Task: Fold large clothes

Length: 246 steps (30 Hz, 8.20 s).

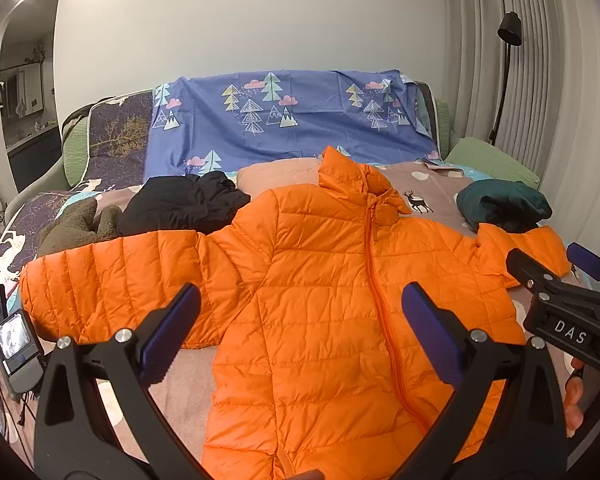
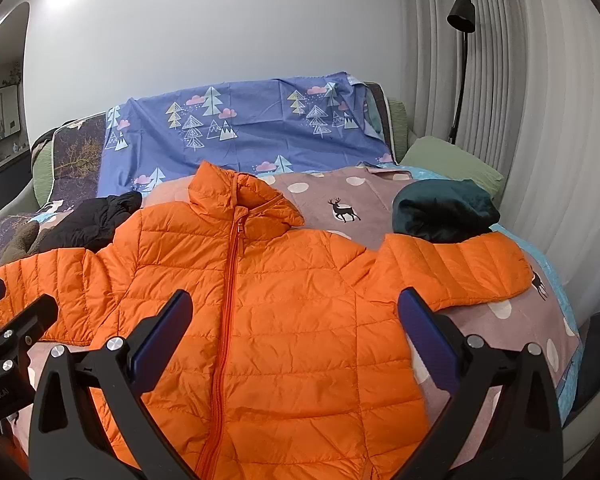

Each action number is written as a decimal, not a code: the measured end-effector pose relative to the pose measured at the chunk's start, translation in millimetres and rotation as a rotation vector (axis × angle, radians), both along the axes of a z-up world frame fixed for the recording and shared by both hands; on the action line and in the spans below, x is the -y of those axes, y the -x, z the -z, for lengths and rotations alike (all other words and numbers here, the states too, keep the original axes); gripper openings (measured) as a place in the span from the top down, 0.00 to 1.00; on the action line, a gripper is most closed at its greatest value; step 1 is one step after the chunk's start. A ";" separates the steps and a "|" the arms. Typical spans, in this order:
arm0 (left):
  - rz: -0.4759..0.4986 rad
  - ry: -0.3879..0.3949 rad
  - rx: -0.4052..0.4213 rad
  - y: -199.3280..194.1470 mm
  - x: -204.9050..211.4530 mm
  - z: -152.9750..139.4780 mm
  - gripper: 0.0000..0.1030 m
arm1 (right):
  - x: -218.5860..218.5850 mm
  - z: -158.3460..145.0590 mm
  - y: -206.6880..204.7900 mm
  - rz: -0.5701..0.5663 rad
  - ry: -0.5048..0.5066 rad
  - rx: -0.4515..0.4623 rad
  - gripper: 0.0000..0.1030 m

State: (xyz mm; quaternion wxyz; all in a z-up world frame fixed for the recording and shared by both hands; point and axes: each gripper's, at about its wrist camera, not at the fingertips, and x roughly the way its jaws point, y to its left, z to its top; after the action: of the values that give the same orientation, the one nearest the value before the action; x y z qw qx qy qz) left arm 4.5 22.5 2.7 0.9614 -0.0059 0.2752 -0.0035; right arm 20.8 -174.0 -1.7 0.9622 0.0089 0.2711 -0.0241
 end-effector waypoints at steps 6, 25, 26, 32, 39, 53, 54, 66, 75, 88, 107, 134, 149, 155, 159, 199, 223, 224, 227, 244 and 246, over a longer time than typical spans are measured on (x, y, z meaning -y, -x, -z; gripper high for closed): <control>-0.005 -0.012 -0.014 -0.8 0.7 2.0 0.02 | -0.4 1.1 0.1 -0.001 -0.002 -0.004 0.01; 0.008 0.000 -0.013 -1.8 1.8 4.2 0.02 | -0.9 4.4 -1.1 -0.011 -0.012 -0.005 0.01; 0.008 0.001 -0.014 -1.6 1.8 4.3 0.02 | -1.2 4.7 -1.3 -0.013 -0.014 -0.008 0.01; 0.010 0.006 -0.021 -2.9 1.0 8.0 0.02 | -3.9 6.1 -4.1 -0.021 -0.015 -0.008 0.01; -0.009 0.025 -0.036 -9.4 -17.7 21.8 0.02 | -6.7 10.6 -10.5 -0.031 -0.012 -0.019 0.01; -0.306 0.314 -0.194 -4.0 -222.6 121.6 0.44 | 10.7 48.7 -37.9 -0.207 -0.088 -0.059 0.01; -0.329 0.353 -0.217 -5.5 -235.9 132.2 0.44 | 9.0 52.8 -40.6 -0.219 -0.097 -0.073 0.01; -0.502 0.588 -0.219 -56.4 -304.3 181.8 0.14 | -22.5 68.6 -55.1 -0.257 -0.029 -0.108 0.01; -0.410 0.418 -0.090 -59.6 -277.8 135.2 0.97 | -27.9 68.4 -62.0 -0.245 -0.036 -0.089 0.01; 0.057 -0.041 0.108 -77.7 -53.2 11.1 0.96 | 23.8 52.9 -48.0 -0.127 -0.034 -0.037 0.01; 0.297 -0.230 -0.173 -79.9 18.1 97.1 0.50 | 84.2 92.8 -99.4 -0.210 -0.229 -0.215 0.01; 0.218 -0.103 -0.166 -133.8 -7.7 71.3 0.67 | 79.0 68.3 -237.2 -0.311 -0.461 -0.325 0.20; 0.181 0.343 -0.371 -382.2 -19.4 53.5 0.34 | 95.2 162.6 -414.7 -0.303 -1.098 -0.487 0.59; 0.329 0.297 -0.258 -352.3 -8.3 39.5 0.91 | 93.5 104.4 -389.7 -0.513 -0.984 -0.294 0.84; 0.458 0.262 -0.152 -295.5 -10.5 12.7 0.91 | 96.5 55.3 -336.1 -0.709 -0.855 -0.174 0.84; 0.326 -0.042 -0.146 -160.7 17.3 83.4 0.70 | 30.7 94.1 -136.3 -0.557 -0.357 -0.286 0.63; 0.443 -0.107 -0.207 -137.4 77.1 114.2 0.47 | 431.1 159.6 -79.9 0.605 -0.806 -0.053 0.31; 0.445 -0.128 -0.231 -139.0 82.9 122.4 0.47 | 435.3 166.9 -80.1 0.602 -0.834 -0.055 0.30; 0.444 -0.161 -0.253 -142.3 86.8 136.9 0.47 | 442.5 187.6 -86.7 0.571 -0.934 -0.019 0.30; 0.450 -0.060 -0.237 -134.0 66.4 116.2 0.47 | 360.4 39.4 -92.6 0.141 -0.851 0.259 0.97; 0.434 -0.033 -0.216 -129.9 56.8 105.2 0.46 | 321.1 6.1 -95.7 0.025 -0.784 0.295 0.97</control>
State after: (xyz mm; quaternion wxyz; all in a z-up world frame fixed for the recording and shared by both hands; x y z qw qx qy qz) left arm 134.4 -34.3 -102.5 0.9031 0.0689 0.3711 -0.2048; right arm 116.6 -495.1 -7.8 0.9142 0.3811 0.1187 0.0705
